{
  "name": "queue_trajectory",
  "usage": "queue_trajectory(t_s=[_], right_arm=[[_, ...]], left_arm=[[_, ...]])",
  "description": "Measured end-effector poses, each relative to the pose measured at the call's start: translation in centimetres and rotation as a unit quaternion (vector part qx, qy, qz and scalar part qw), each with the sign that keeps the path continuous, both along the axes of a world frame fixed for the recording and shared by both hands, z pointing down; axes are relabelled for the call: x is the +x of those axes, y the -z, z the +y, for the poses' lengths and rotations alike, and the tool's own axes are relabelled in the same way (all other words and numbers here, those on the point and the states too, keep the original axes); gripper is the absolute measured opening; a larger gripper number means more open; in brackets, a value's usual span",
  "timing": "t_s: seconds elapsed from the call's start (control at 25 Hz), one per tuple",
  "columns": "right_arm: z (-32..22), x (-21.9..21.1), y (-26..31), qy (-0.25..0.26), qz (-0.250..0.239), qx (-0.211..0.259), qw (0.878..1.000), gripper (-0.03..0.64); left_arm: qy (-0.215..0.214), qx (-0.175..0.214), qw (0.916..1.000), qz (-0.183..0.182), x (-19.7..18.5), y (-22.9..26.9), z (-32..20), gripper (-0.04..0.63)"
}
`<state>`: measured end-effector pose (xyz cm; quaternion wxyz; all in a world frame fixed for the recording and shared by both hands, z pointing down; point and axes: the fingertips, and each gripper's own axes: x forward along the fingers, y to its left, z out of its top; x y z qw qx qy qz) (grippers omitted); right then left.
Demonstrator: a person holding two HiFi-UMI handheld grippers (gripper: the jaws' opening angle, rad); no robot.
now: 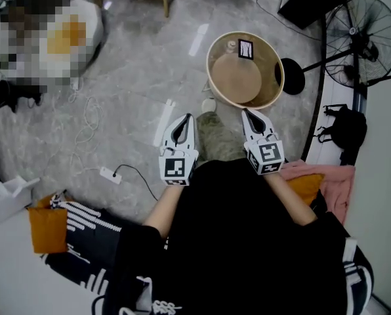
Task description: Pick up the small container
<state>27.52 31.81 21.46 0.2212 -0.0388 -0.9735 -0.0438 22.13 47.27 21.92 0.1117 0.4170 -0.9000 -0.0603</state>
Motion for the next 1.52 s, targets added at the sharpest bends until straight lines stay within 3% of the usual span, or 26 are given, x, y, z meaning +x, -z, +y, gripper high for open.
queue_trajectory(t_s=[0.36,0.6,1.0,1.52], right_arm=[[-4.1,-7.9,-1.4,-0.005,-0.014,-0.042,0.999,0.017],[-9.9,-12.7,-3.2,-0.028,0.0,-0.056,0.998,0.017],[-19.9,-20.9,-5.9,-0.052,0.012,-0.088,0.995,0.017],[-33.1,-26.6,-7.5,-0.122,0.007,-0.123,0.985,0.017]], left_arm=[[0.048,-0.033,0.9982,0.017,-8.5,-0.5,-1.4,0.02],[0.048,-0.011,0.9975,0.05,-15.7,0.3,-6.6,0.02],[-0.02,-0.039,0.9981,0.043,-24.7,-0.5,-18.8,0.02],[-0.042,-0.082,0.9957,0.015,-32.6,-0.3,-30.4,0.02]])
